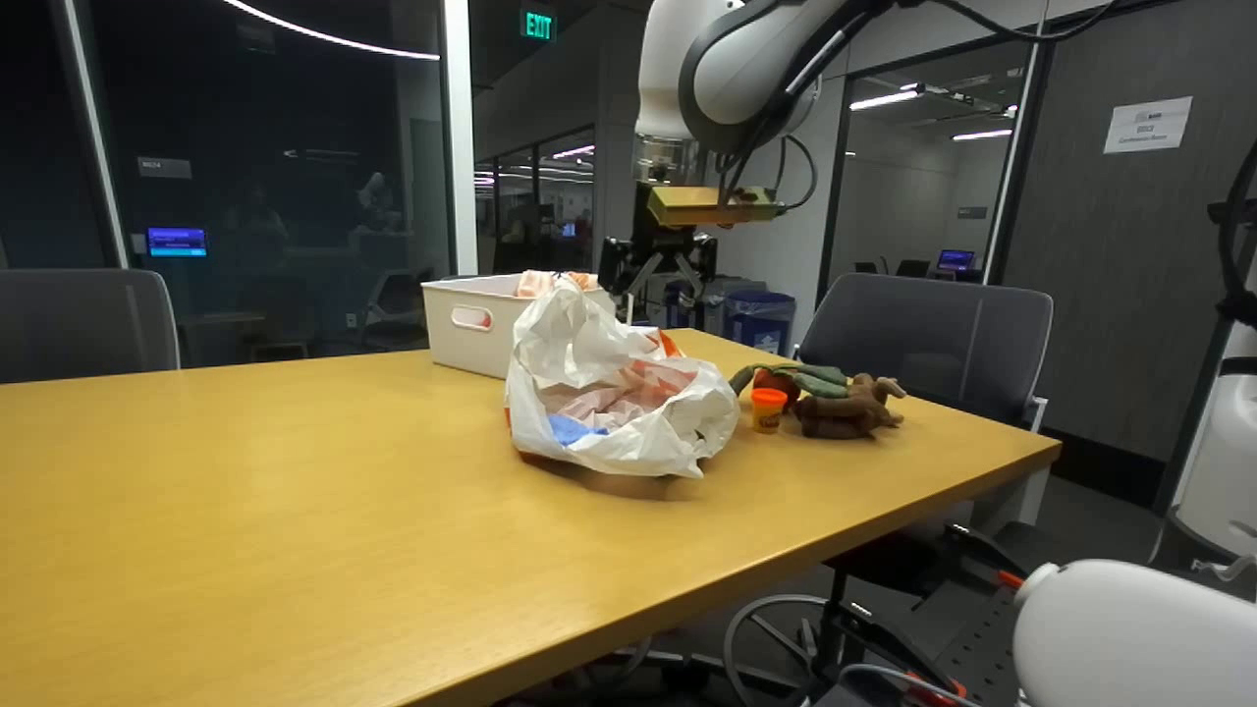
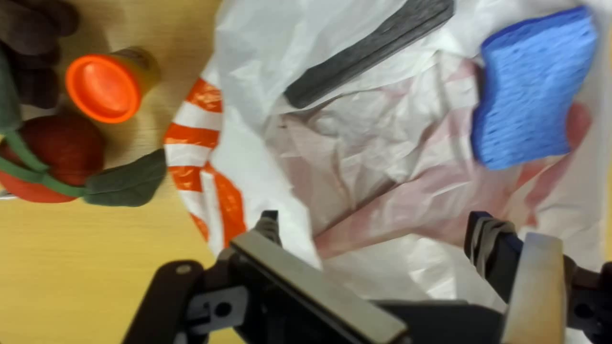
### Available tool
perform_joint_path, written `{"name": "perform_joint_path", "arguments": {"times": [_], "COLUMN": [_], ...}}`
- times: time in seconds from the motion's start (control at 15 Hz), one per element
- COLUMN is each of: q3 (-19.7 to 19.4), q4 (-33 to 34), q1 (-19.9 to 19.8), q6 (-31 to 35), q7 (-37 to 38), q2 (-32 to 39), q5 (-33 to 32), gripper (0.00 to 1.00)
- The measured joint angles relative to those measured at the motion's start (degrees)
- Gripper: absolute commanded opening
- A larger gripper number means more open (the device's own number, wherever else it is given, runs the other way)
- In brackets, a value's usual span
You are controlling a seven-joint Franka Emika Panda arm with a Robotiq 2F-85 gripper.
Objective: Remove the items from the plastic bag and put them on the right side of the table.
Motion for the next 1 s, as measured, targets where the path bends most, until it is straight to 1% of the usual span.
{"name": "perform_joint_path", "arguments": {"times": [0.13,0.27,0.47,0.73,1.0], "q3": [1.49,2.41,2.91,2.64,2.47], "q4": [0.08,0.46,1.8,3.74,5.25], "q1": [2.09,3.72,4.76,4.31,3.6], "q6": [1.38,3.03,3.54,3.45,3.44], "q7": [-4.91,-11.44,-22.06,-29.41,-32.45], "q2": [1.37,3.26,6.81,11.94,15.98], "q5": [4.67,10.47,18.25,22.85,24.01], "gripper": [1.0,1.0,1.0,1.0,1.0]}}
